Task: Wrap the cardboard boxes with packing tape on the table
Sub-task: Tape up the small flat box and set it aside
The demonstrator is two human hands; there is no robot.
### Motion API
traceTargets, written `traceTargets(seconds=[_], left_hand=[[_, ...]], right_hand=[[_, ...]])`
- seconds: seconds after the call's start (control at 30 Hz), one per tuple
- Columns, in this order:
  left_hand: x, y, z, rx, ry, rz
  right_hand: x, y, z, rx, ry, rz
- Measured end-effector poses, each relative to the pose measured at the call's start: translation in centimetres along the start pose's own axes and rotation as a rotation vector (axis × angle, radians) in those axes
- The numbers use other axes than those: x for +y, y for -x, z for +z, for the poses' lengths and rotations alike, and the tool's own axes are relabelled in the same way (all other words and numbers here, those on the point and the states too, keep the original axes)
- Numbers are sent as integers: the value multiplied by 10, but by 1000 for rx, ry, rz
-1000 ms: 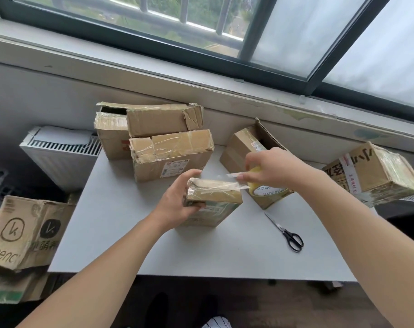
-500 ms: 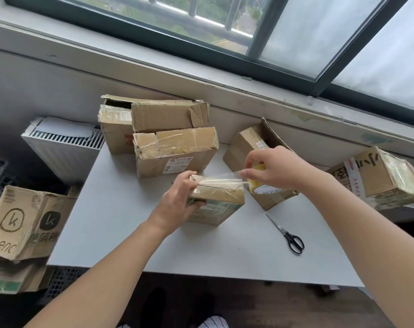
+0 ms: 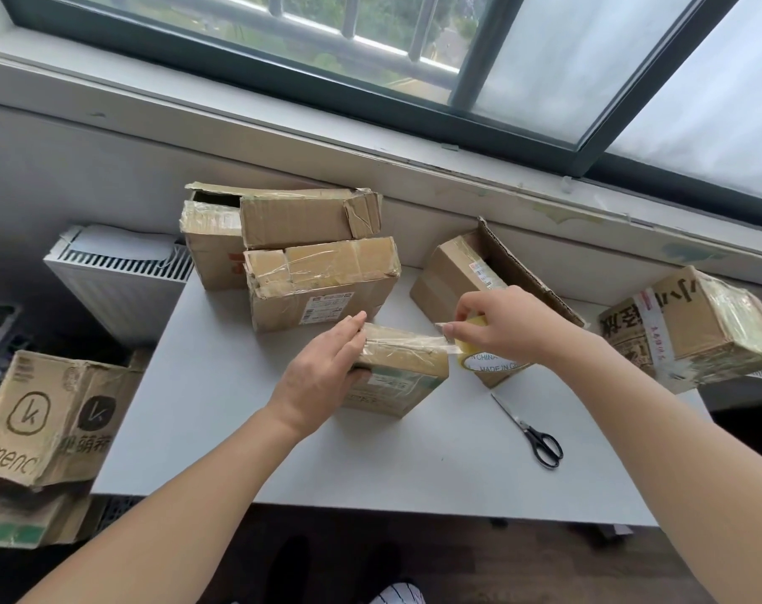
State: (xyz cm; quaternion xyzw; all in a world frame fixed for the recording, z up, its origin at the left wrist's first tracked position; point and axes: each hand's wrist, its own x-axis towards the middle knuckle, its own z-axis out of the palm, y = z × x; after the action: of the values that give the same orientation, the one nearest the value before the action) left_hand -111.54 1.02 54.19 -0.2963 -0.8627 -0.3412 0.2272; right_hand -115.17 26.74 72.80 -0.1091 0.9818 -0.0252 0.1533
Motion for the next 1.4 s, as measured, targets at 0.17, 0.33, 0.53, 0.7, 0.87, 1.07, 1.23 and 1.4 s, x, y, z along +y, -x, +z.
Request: traceTargets(seconds=[0.17, 0.33, 0.53, 0.7, 0.87, 1.07, 1.23, 1.4], left_hand=[[0, 0, 1, 0, -23, -28], [-1, -2, -2, 15, -63, 17], [-8, -6, -5, 1, -196, 125], [-3, -4, -6, 8, -260, 120], [-1, -5, -9, 13, -283, 128], [2, -3, -6, -12, -171, -20], [1, -3, -3, -32, -50, -33], [7, -4, -7, -13, 39, -72]], right_hand=[[5, 1, 11, 18, -63, 23], [10, -3, 17, 20, -84, 53], [13, -3, 21, 33, -116, 66], [16, 0, 30, 21, -174, 106], [11, 1, 19, 20, -194, 82], [-19, -1, -26, 75, -82, 2], [-64, -15, -56, 151, 126, -132], [-89, -23, -70, 182, 198, -178]])
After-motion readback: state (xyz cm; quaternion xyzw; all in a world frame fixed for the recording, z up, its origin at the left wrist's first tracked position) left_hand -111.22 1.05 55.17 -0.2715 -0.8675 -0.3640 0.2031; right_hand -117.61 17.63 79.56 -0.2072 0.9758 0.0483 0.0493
